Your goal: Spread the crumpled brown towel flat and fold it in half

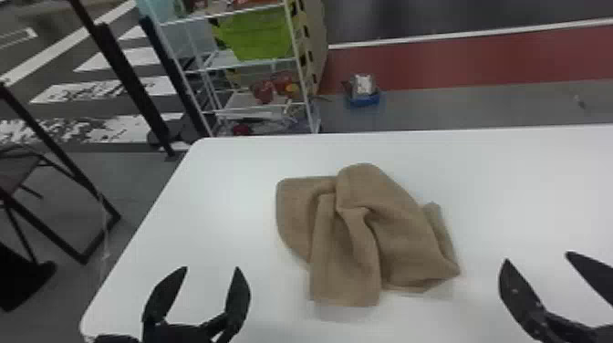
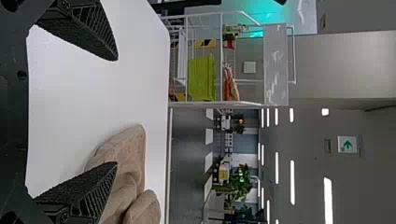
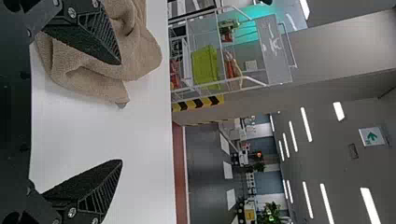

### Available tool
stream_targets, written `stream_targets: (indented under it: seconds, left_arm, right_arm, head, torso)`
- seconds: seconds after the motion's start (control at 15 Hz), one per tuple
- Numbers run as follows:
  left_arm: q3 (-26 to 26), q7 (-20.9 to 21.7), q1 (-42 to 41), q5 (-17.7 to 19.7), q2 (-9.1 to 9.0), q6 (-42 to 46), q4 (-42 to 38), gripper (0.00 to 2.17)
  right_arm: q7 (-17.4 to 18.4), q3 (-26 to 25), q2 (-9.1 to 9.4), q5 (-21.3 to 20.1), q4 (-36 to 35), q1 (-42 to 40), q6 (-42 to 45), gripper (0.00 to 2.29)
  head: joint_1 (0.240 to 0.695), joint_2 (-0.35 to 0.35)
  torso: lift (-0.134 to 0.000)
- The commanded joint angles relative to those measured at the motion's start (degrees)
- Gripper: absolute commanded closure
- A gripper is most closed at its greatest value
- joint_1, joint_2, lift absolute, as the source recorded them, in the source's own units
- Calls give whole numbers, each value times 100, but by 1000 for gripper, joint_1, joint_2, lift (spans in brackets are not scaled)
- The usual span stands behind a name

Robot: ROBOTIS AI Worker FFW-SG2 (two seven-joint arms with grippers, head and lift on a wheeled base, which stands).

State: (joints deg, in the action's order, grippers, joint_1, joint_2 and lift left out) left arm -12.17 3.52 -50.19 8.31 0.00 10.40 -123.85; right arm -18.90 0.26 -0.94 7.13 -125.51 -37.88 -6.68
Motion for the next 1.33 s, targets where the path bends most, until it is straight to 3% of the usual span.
stream_targets:
  seconds: [0.0,0.4,0.67,1.07,1.27]
  left_arm:
    - [4,0,0,-4,-15,-17,-7,83]
    - [31,0,0,-4,-15,-17,10,83]
    - [40,0,-9,-31,-15,-17,2,83]
    - [40,0,-26,-40,-15,-17,2,83]
    - [40,0,-26,-40,-15,-17,-16,83]
  right_arm:
    - [0,0,-2,-1,0,-9,3,137]
    - [0,53,-2,-54,0,-18,56,137]
    - [0,413,-11,-458,-18,158,-32,144]
    - [0,1020,-55,-1100,44,800,-2124,151]
    - [-35,1204,-99,-1302,53,993,-2668,188]
  head:
    - [695,277]
    - [695,276]
    - [695,287]
    - [695,350]
    - [695,350]
  torso:
    - [-134]
    - [-134]
    - [-134]
    - [-134]
    - [-134]
